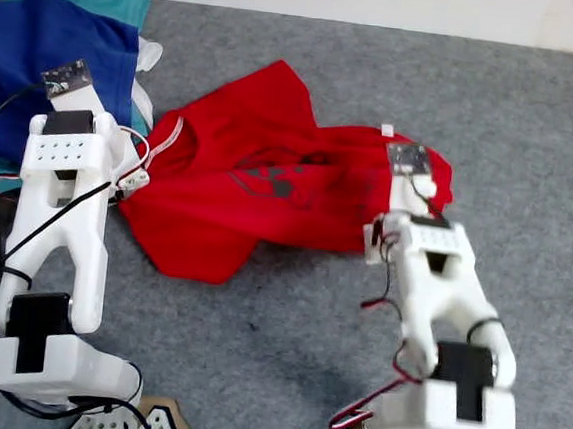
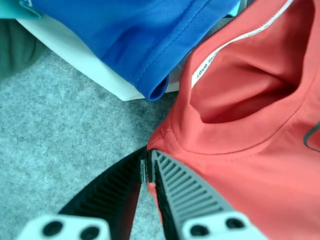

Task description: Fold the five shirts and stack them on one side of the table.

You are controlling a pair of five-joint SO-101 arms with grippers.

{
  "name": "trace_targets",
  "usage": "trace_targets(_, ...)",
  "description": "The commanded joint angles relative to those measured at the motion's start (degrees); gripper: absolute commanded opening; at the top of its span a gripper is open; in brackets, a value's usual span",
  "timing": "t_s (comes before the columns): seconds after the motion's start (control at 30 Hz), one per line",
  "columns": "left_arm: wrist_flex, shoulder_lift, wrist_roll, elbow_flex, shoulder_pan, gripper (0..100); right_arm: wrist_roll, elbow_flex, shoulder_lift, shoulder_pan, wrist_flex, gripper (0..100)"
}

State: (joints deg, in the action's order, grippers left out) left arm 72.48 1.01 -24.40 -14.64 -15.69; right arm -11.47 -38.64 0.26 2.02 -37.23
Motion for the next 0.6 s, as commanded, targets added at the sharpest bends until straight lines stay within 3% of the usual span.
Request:
trace_targets(0.0,-1.76,2.59,-0.35,0.04,-0.57,1,-0.62,10.95,5.49,0.22,-1.27,13.2)
trace_targets(0.1,-1.76,2.59,-0.35,0.04,-0.57,1,-0.62,16.84,8.22,0.22,-1.19,0.0)
trace_targets(0.57,-3.87,2.59,-0.35,-2.59,-0.48,1,4.84,61.32,30.29,-1.10,-5.05,0.6)
